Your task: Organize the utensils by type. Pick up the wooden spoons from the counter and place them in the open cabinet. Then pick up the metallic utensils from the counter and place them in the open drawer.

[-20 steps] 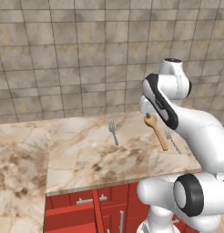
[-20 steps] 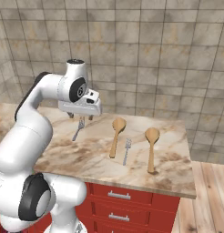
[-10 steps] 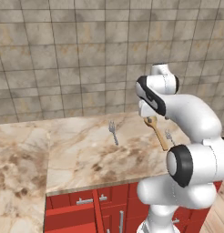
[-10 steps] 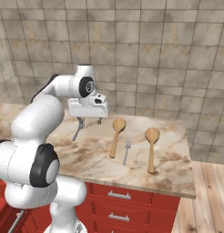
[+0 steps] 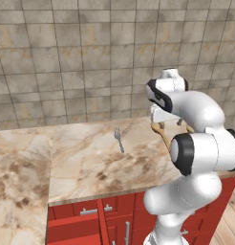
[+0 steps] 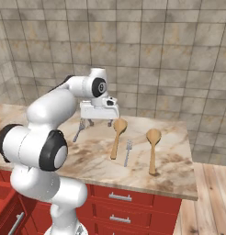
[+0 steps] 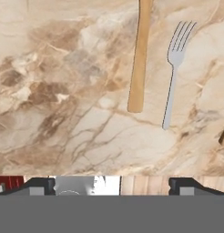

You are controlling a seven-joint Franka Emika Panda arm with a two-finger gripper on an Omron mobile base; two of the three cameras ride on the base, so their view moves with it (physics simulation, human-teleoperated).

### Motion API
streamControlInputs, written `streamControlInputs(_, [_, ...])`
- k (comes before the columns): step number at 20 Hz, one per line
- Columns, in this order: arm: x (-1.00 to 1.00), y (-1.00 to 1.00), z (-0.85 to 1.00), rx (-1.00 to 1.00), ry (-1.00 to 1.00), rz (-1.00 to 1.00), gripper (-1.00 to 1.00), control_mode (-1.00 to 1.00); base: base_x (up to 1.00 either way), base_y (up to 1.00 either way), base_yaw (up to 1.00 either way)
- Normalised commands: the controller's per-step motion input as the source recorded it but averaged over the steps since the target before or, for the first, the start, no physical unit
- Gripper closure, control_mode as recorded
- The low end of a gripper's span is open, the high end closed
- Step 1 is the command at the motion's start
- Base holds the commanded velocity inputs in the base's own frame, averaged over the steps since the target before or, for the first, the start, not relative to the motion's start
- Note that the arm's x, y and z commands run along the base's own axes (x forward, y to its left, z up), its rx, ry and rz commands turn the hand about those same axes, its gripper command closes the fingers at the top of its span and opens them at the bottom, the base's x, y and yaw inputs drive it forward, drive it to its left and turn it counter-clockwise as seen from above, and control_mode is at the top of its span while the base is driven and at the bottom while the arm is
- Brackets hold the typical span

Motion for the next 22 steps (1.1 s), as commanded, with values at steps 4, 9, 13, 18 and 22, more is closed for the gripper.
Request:
streamControlInputs(4, [0.13, -0.28, -0.29, 0.0, 0.0, 0.0, -1.0, -1.0, 0.0, 0.0, 0.0])
streamControlInputs(9, [0.22, -0.15, -0.31, 0.0, 0.0, 0.0, -1.0, -1.0, 0.0, 0.0, 0.0])
streamControlInputs(13, [0.27, -0.1, -0.29, 0.0, 0.0, 0.0, -1.0, -1.0, 0.0, 0.0, 0.0])
streamControlInputs(18, [0.24, -0.06, -0.3, 0.0, -0.02, 0.0, -1.0, -1.0, 0.0, 0.0, 0.0])
streamControlInputs(22, [0.18, -0.04, -0.29, 0.0, -0.05, 0.0, -1.0, -1.0, 0.0, 0.0, 0.0])
